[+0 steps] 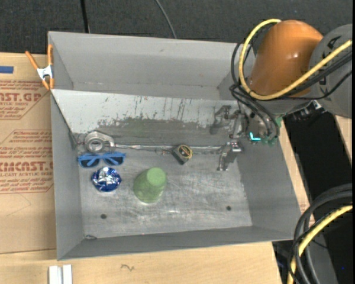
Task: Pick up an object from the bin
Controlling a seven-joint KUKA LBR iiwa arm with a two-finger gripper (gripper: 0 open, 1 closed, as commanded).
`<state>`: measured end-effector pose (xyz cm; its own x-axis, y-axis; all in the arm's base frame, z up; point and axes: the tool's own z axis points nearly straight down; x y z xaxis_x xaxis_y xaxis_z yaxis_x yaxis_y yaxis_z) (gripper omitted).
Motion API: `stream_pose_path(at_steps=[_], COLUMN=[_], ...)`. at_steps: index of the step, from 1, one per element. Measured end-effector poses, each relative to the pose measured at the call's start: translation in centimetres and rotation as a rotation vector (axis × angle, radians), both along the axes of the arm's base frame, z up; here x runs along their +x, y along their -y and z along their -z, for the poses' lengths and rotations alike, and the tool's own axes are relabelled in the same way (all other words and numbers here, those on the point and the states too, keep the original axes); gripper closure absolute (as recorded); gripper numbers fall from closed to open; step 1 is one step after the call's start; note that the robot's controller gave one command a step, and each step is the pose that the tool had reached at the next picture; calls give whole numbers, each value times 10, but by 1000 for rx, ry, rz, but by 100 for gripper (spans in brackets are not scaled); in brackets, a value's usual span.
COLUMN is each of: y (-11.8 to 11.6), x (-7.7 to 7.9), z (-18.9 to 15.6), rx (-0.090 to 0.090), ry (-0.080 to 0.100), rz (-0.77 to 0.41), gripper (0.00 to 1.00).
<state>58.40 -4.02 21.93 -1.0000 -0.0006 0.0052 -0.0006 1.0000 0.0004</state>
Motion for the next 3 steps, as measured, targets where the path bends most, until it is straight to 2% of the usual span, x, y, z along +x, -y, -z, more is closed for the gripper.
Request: stream_pose_path(at_steps=[1,2,3], y=[-45,-48,-50], x=[8,8,11], z=[131,140,137], rx=[0,7,3], ry=[22,30,14], rz=[144,352,350], gripper=[0,0,0])
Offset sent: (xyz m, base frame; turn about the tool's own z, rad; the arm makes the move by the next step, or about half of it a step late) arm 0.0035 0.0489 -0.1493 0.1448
